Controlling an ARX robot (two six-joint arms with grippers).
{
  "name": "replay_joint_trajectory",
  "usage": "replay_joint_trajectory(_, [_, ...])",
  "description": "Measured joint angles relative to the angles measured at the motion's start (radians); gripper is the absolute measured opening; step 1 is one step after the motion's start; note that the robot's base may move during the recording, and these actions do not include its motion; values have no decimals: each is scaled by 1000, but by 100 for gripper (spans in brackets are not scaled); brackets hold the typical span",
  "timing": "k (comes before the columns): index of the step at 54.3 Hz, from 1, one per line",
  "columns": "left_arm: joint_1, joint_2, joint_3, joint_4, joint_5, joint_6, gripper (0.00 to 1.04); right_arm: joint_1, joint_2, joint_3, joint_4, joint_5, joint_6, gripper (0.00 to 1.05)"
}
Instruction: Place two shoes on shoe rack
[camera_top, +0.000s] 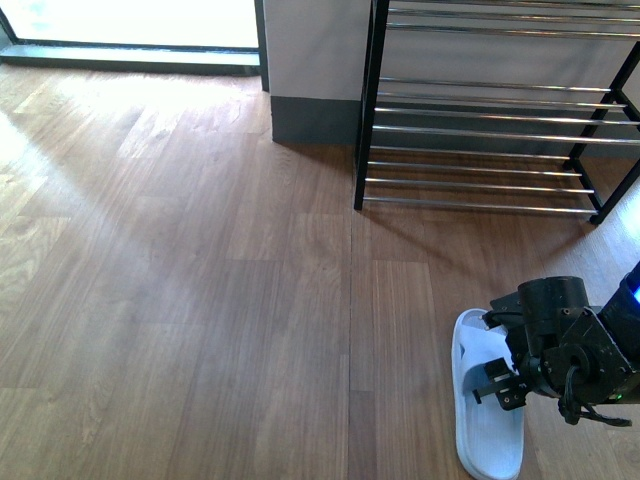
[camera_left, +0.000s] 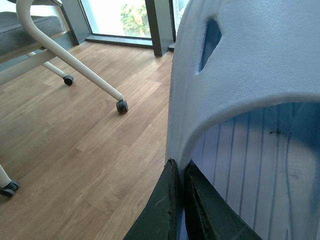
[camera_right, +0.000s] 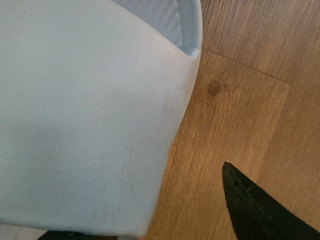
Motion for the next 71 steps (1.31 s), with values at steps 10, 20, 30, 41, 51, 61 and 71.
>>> replay_joint_trajectory(10, [0,0,0,0,0,0,2,-16,5,2,35,-56,72,26])
replay_joint_trajectory(20, [0,0,0,0,0,0,2,-36,15,1,70,-58,121,2])
replay_joint_trajectory(30, [0,0,0,0,0,0,2,-51,12,-13,86,-58,120,2])
replay_joint_trajectory(41, [0,0,0,0,0,0,2,-65,-37,-74,132,-65,61,2])
replay_joint_trajectory(51, [0,0,0,0,0,0,2,-77,-175,-171,190,-96,-56,2])
replay_joint_trajectory(61, [0,0,0,0,0,0,2,-79,-533,-351,244,-150,-172,2])
replay_joint_trajectory(71, [0,0,0,0,0,0,2,-80,-961,-562,240,-222,-190,2])
